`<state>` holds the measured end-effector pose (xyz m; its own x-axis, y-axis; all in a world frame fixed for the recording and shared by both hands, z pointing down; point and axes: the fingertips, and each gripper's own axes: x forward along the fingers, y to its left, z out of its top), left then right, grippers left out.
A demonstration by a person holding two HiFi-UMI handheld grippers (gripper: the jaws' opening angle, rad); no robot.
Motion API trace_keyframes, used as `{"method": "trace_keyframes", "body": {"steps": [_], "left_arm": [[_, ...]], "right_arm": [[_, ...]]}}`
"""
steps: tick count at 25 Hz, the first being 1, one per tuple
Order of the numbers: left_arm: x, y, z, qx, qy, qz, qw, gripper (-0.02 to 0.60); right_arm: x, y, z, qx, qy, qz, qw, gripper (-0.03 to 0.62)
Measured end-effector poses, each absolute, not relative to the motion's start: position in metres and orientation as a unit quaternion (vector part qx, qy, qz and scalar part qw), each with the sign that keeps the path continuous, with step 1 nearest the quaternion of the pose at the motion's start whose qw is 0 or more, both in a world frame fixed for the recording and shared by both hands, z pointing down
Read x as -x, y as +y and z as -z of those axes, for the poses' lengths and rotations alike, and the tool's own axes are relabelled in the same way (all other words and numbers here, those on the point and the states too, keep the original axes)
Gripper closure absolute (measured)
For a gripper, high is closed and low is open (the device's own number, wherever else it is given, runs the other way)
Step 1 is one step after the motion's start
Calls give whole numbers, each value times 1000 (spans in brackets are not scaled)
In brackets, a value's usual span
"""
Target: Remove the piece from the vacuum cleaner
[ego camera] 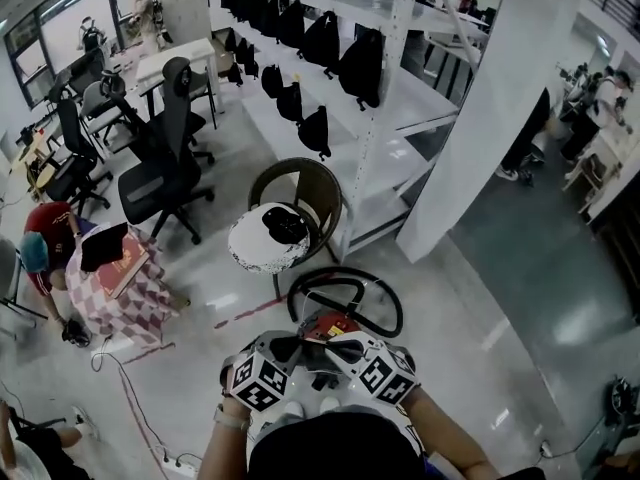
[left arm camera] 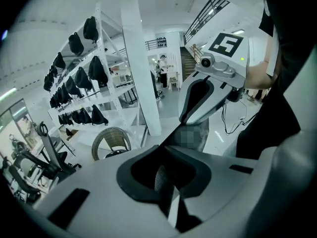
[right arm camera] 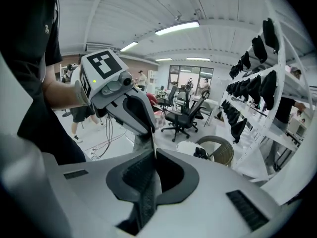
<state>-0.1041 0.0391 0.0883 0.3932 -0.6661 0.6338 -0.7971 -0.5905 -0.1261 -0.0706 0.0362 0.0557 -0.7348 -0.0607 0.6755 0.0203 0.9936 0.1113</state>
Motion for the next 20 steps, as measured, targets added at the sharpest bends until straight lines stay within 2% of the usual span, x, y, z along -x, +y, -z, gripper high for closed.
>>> {"method": "trace_keyframes", "body": {"steps": [7,20], "left_arm": [[107,35,-69,-832,-447,-322,62,543],[105,37,-67,-835,-445,-321,50,542]], "right_arm": [[73,34,-37,-32,-932,73,353,554],[71,40,-35,-55,-934,73,347,556]]}}
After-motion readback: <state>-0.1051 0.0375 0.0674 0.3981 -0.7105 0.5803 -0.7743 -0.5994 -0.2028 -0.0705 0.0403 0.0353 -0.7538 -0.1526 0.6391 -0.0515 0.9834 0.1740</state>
